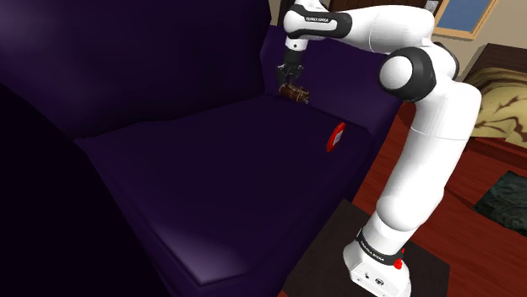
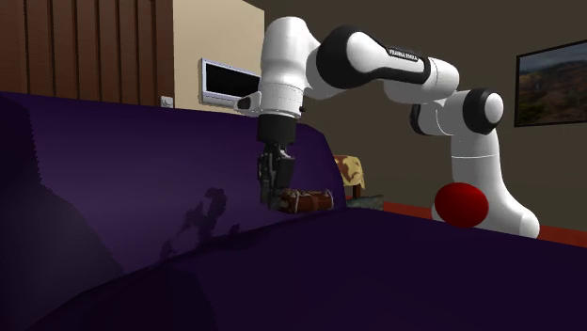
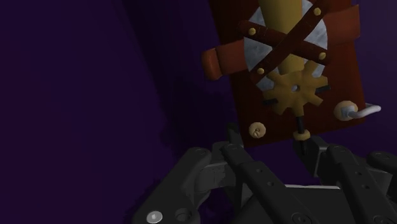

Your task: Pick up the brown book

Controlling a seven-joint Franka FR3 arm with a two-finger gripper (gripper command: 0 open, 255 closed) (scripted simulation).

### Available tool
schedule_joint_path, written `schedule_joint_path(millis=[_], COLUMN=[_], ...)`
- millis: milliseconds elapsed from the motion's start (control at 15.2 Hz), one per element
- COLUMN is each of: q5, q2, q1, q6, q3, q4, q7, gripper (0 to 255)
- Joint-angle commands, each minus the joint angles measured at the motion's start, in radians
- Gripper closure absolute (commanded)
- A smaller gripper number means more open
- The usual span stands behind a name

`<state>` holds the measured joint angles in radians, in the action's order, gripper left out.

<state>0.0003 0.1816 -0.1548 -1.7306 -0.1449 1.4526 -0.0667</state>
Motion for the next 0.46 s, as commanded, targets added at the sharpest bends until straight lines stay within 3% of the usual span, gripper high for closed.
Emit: schedule_joint_path(millis=[0,396], q5=[0.001,0.004], q2=[0.009,0.027], q1=[-0.001,-0.003], q6=[0.031,0.095], q3=[0.0,-0.001], q4=[-0.04,-0.122], q7=[0.0,-0.003], gripper=[255,255])
